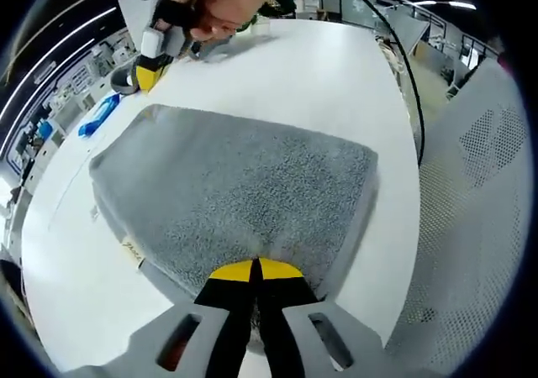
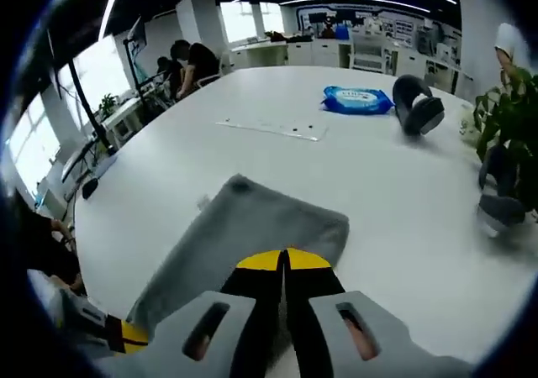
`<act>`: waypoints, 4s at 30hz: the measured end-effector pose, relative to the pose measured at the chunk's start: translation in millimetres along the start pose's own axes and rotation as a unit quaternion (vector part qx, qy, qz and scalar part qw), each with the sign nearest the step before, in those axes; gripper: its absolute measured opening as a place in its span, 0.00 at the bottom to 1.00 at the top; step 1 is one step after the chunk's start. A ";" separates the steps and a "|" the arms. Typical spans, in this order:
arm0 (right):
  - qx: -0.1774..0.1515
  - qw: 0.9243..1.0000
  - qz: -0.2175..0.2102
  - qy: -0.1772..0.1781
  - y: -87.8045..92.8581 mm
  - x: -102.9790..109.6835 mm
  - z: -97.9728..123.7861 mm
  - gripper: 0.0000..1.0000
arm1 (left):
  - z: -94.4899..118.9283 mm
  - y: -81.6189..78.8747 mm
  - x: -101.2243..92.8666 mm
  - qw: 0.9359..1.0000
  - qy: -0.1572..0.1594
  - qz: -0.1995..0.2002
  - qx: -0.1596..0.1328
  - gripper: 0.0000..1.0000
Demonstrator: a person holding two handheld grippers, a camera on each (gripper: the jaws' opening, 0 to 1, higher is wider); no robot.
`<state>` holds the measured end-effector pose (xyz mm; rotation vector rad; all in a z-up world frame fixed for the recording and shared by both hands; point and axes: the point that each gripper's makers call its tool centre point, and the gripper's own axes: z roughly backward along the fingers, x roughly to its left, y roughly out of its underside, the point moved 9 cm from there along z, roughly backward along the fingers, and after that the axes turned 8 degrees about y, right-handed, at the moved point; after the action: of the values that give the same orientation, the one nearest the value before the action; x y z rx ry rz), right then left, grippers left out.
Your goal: Fold the towel on the table until its edges align and the towel forms a compact rectangular stack.
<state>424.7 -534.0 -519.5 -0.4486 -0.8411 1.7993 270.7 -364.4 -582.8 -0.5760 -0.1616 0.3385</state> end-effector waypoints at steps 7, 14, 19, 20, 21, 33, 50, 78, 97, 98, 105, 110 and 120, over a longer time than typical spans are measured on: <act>-0.032 0.999 -0.014 -0.034 33.9 31.5 43.6 0.00 | 1.2 0.4 1.6 1.000 0.005 -0.004 -0.005 0.00; -0.048 0.996 -0.045 -0.056 86.5 57.2 80.4 0.00 | 2.5 6.1 1.4 0.999 0.007 -0.012 -0.031 0.00; 0.011 0.995 0.075 -0.064 111.8 68.3 86.9 0.00 | 2.6 6.9 3.2 0.999 0.014 -0.005 -0.038 0.00; 0.013 0.993 0.090 -0.070 113.8 73.1 88.3 0.00 | 2.8 7.1 3.7 0.999 0.016 -0.005 -0.039 0.00; 0.011 0.993 0.097 -0.072 114.2 75.7 87.8 0.00 | 2.8 7.4 4.5 0.999 0.019 -0.003 -0.041 0.00; 0.098 0.967 0.187 -0.142 137.7 103.4 69.3 0.00 | 8.0 9.0 7.4 0.998 0.051 -0.021 -0.041 0.00; 0.099 0.959 0.222 -0.144 157.7 104.8 64.9 0.00 | 12.5 7.8 -20.3 0.995 0.085 -0.009 -0.055 0.00; 0.098 0.927 0.330 -0.150 163.3 108.3 72.5 0.14 | 14.8 26.4 -29.0 0.987 0.100 -0.115 -0.058 0.21; 0.096 0.873 0.461 -0.123 172.9 91.0 84.3 0.20 | 27.0 41.3 -20.3 0.988 0.071 -0.133 -0.038 0.18; 0.096 0.874 0.460 -0.122 173.2 88.8 84.3 0.19 | 28.4 43.0 -19.2 0.988 0.069 -0.130 -0.037 0.18; 0.089 0.882 0.449 -0.110 171.9 88.3 81.1 0.15 | 30.0 50.0 -16.0 0.993 0.060 -0.085 -0.048 0.17; 0.082 0.880 0.458 -0.091 174.1 90.7 81.9 0.12 | 29.2 46.8 -15.6 0.994 0.058 -0.083 -0.044 0.15; 0.078 0.872 0.479 -0.066 175.1 90.5 79.0 0.04 | 31.9 48.1 -15.5 0.994 0.039 -0.085 -0.059 0.09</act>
<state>223.8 -512.2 -584.8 -0.7182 -0.5724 2.8186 235.7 -316.0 -584.1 -0.6865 -0.1545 0.1403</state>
